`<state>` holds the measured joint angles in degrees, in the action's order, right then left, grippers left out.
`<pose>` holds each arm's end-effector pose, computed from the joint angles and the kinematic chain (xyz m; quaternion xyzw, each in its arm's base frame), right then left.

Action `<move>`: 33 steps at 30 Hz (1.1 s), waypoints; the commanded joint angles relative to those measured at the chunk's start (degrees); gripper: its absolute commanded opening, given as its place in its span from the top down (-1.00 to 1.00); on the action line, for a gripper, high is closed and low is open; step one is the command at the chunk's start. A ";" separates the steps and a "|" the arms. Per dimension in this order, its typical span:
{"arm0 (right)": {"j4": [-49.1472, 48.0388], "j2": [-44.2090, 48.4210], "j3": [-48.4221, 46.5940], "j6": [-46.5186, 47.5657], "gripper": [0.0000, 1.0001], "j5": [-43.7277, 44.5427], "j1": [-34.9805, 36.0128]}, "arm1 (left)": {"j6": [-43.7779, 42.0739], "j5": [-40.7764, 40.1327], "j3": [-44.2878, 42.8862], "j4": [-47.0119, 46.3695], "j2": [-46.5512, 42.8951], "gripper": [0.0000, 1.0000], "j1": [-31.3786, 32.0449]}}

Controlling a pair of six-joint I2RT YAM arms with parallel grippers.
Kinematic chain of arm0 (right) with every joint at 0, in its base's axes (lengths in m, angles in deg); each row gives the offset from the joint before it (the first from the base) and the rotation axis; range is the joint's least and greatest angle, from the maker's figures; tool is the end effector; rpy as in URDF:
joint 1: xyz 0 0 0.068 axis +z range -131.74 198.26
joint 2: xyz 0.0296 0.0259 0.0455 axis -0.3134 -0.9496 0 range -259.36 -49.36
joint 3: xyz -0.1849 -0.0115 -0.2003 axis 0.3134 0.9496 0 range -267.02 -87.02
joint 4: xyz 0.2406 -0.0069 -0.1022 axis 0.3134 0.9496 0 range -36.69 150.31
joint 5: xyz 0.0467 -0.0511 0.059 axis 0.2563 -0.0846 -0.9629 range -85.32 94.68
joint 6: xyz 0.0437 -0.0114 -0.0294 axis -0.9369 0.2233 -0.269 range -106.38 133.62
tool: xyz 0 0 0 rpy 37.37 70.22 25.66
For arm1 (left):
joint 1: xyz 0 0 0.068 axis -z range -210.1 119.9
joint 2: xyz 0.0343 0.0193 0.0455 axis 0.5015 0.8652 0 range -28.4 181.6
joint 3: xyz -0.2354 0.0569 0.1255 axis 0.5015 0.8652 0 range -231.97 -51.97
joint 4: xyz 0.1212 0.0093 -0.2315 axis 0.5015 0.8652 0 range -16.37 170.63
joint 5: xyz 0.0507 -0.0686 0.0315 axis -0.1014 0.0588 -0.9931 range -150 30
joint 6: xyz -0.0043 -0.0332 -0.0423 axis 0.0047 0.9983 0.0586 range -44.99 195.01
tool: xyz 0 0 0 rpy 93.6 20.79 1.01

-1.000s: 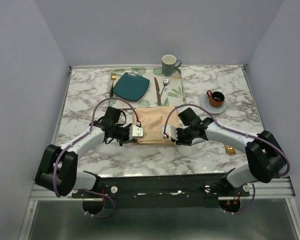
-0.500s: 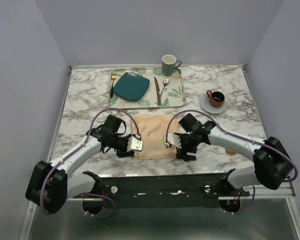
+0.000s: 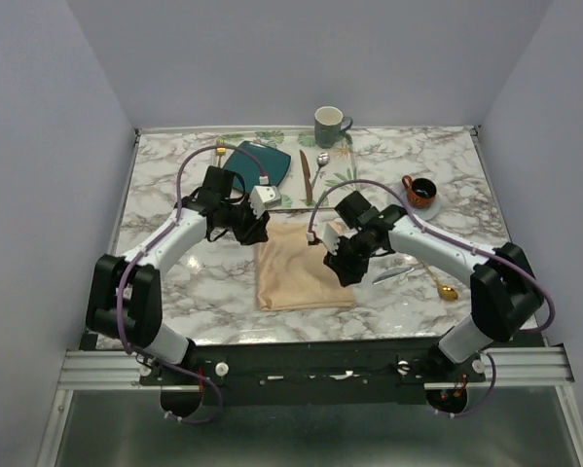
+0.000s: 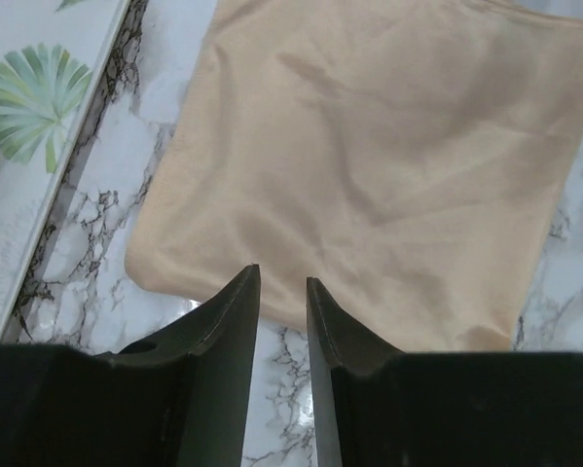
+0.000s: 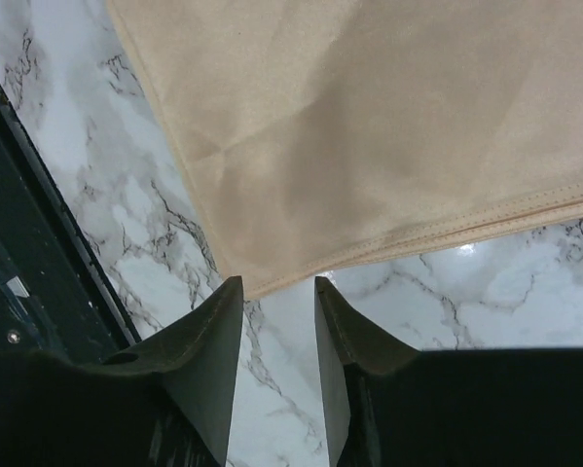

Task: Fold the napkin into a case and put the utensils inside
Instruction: Rotate the lower triangle-folded napkin at the center of the board.

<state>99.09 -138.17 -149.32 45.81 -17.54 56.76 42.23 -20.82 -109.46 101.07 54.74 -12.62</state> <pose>0.2211 0.1930 0.2199 -0.5850 0.7737 0.1984 0.1404 0.2759 -0.1105 0.2423 0.4756 0.7640 -0.2755 0.3380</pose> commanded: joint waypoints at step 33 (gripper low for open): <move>2.20 -3.92 -11.53 -6.59 -0.15 3.86 -6.94 | 6.50 -14.29 1.69 11.15 -3.96 0.20 2.83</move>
<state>95.90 -148.99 -159.15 48.54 -6.15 53.68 48.81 -33.47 -104.65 115.67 51.87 -8.52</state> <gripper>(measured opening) 0.541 0.329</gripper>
